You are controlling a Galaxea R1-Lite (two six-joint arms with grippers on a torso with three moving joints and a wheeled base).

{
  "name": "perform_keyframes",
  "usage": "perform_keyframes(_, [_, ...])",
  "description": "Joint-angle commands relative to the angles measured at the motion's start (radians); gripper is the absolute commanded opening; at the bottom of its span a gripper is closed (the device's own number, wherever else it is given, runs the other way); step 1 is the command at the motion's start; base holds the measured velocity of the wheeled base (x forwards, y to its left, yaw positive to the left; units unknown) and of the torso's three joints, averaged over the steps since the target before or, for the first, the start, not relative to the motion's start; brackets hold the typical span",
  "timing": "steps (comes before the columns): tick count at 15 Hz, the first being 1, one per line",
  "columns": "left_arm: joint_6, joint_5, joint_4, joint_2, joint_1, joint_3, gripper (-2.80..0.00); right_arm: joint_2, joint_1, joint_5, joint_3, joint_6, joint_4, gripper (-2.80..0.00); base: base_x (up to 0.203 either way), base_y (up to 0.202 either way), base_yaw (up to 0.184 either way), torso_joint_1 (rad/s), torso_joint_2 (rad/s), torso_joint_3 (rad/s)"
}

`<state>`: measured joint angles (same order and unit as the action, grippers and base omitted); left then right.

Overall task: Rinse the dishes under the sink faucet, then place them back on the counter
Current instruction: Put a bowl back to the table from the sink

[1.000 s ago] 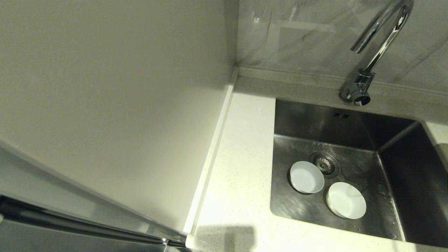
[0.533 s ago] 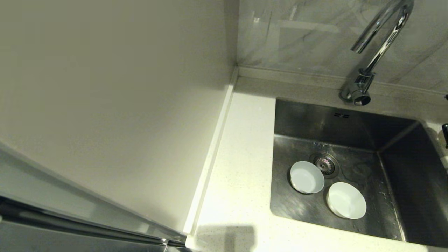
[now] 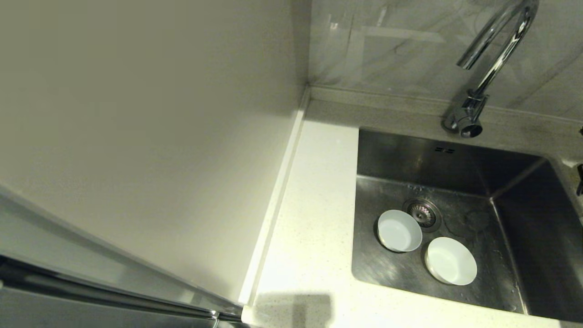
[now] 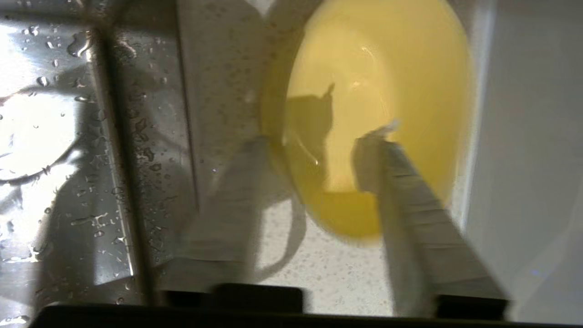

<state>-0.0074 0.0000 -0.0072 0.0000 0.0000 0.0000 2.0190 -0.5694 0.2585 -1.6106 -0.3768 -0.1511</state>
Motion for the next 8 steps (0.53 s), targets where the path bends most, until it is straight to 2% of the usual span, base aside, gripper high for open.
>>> perform_keyframes(1, [0.000, 0.000, 0.000, 0.000, 0.000, 0.003, -2.80, -0.020, -0.006, -0.002, -0.001, 0.002, 0.001, 0.00, 0.000, 0.000, 0.000, 0.000, 0.00, 0.000])
perform_keyframes(4, [0.000, 0.000, 0.000, 0.000, 0.000, 0.003, -2.80, -0.085, -0.007, -0.044, 0.005, 0.039, -0.002, 0.00, 0.000, 0.000, 0.000, 0.000, 0.00, 0.000])
perform_keyframes(8, [0.000, 0.000, 0.000, 0.000, 0.000, 0.003, -2.80, -0.302, 0.003, -0.203, 0.129, 0.148, -0.006, 0.00, 0.000, 0.000, 0.000, 0.000, 0.00, 0.000])
